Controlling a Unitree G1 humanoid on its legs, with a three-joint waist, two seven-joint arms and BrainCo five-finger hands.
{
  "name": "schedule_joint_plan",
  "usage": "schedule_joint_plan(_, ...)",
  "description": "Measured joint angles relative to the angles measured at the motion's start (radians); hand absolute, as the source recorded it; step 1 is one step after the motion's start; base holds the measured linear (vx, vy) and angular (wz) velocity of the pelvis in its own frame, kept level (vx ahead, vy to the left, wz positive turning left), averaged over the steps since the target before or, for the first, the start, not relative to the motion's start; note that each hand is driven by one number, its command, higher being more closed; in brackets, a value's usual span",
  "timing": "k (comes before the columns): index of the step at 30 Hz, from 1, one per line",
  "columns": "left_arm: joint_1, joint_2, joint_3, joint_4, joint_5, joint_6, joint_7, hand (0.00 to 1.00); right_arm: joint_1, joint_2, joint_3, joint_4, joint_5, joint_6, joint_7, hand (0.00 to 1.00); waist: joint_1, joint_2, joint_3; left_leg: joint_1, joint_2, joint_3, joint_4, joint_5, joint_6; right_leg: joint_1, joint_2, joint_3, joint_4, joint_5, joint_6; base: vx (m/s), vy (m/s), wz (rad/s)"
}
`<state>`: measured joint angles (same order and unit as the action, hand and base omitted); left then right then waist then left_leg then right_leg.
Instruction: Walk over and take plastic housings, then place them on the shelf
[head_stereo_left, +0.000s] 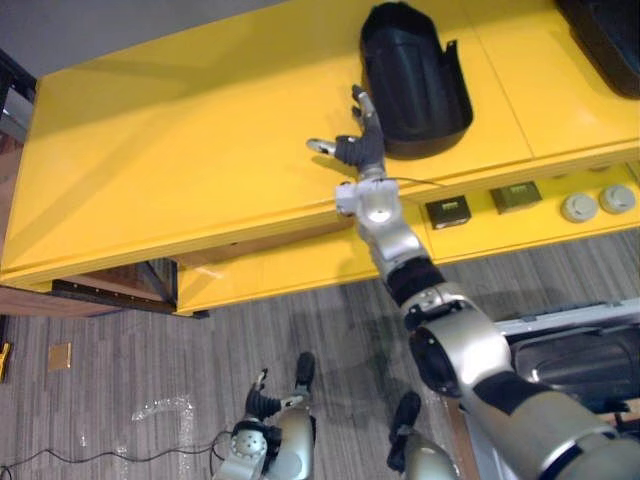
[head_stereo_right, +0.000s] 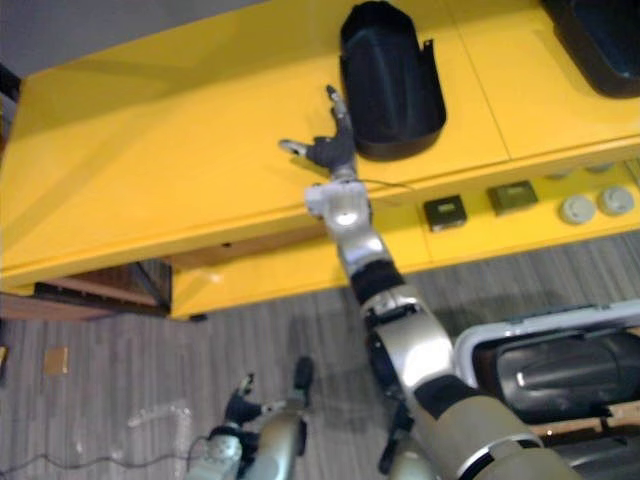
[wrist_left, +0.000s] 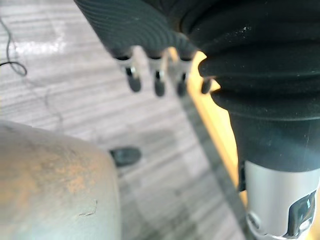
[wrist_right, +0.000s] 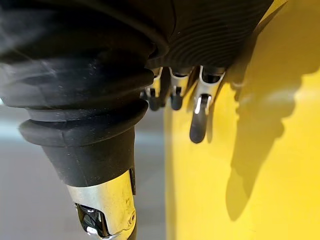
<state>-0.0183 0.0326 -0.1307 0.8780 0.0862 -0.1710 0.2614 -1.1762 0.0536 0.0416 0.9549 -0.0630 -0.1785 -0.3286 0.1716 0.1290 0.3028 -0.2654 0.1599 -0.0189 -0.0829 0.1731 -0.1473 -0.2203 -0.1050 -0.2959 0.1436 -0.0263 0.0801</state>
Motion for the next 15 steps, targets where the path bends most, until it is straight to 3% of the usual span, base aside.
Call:
schedule_joint_plan(4, 0.000, 0.000, 0.002, 0.005, 0.000, 0.000, 0.000, 0.00, 0.011, -0.002, 0.062, -0.029, 0.031, 0.002, 0.013, 0.00, -0.011, -0.002, 0.000, 0.000, 0.000, 0.000, 0.000, 0.000, 0.000, 0.001, 0.000, -0.001, 0.000, 0.000, 0.000, 0.00, 0.000, 0.00)
schedule_joint_plan(6, 0.000, 0.000, 0.003, 0.008, 0.001, 0.001, 0.000, 0.00, 0.072, -0.008, 0.150, -0.145, 0.085, 0.006, 0.057, 0.00, -0.026, -0.007, 0.000, 0.000, 0.000, 0.001, 0.000, 0.000, 0.000, 0.001, 0.000, 0.000, -0.003, 0.000, 0.000, 0.00, 0.000, 0.00)
schedule_joint_plan(7, 0.000, 0.000, 0.003, 0.008, 0.002, 0.001, 0.000, 0.00, 0.087, -0.016, 0.165, -0.178, 0.096, 0.006, 0.070, 1.00, -0.028, -0.009, 0.000, 0.000, 0.001, 0.001, 0.000, 0.000, 0.000, 0.001, 0.001, 0.000, -0.003, 0.000, 0.000, 0.00, 0.000, 0.00)
schedule_joint_plan(8, 0.001, 0.000, 0.013, 0.009, 0.002, 0.005, 0.000, 0.00, 0.152, -0.050, 0.204, -0.344, 0.145, 0.005, 0.104, 1.00, -0.036, -0.019, -0.002, 0.000, 0.003, 0.003, 0.000, 0.000, 0.000, 0.001, 0.002, 0.000, -0.004, 0.000, 0.000, 0.00, 0.000, 0.00)
schedule_joint_plan(10, 0.007, 0.000, 0.033, 0.009, 0.001, 0.007, 0.000, 0.00, 0.197, -0.076, 0.223, -0.473, 0.190, 0.000, 0.121, 1.00, -0.053, -0.032, -0.006, 0.000, 0.005, 0.006, 0.000, 0.000, 0.000, 0.002, 0.001, 0.002, -0.006, 0.000, 0.000, 0.00, 0.000, 0.00)
schedule_joint_plan(11, 0.014, 0.003, 0.053, 0.009, 0.001, 0.011, 0.000, 0.00, 0.256, -0.121, 0.227, -0.633, 0.230, -0.014, 0.139, 1.00, -0.070, -0.050, -0.012, 0.001, 0.004, 0.012, 0.000, 0.000, 0.000, 0.002, 0.000, 0.006, -0.008, 0.000, 0.001, 0.02, -0.005, -0.07)
schedule_joint_plan(13, 0.027, 0.013, 0.079, 0.009, 0.000, 0.018, 0.000, 0.00, 0.381, -0.219, 0.198, -0.903, 0.325, -0.079, 0.173, 1.00, -0.094, -0.084, -0.030, 0.006, 0.002, 0.036, 0.000, -0.001, 0.000, -0.003, -0.001, 0.025, -0.013, 0.003, 0.004, 0.03, 0.008, -0.19)
schedule_joint_plan(15, 0.043, 0.032, 0.082, 0.010, 0.000, 0.020, -0.001, 0.00, 0.490, -0.277, 0.138, -1.055, 0.377, -0.130, 0.197, 1.00, -0.126, -0.107, -0.043, 0.017, 0.001, 0.060, 0.000, -0.002, 0.001, -0.003, 0.000, 0.044, -0.015, 0.005, 0.005, 0.02, 0.011, -0.32)
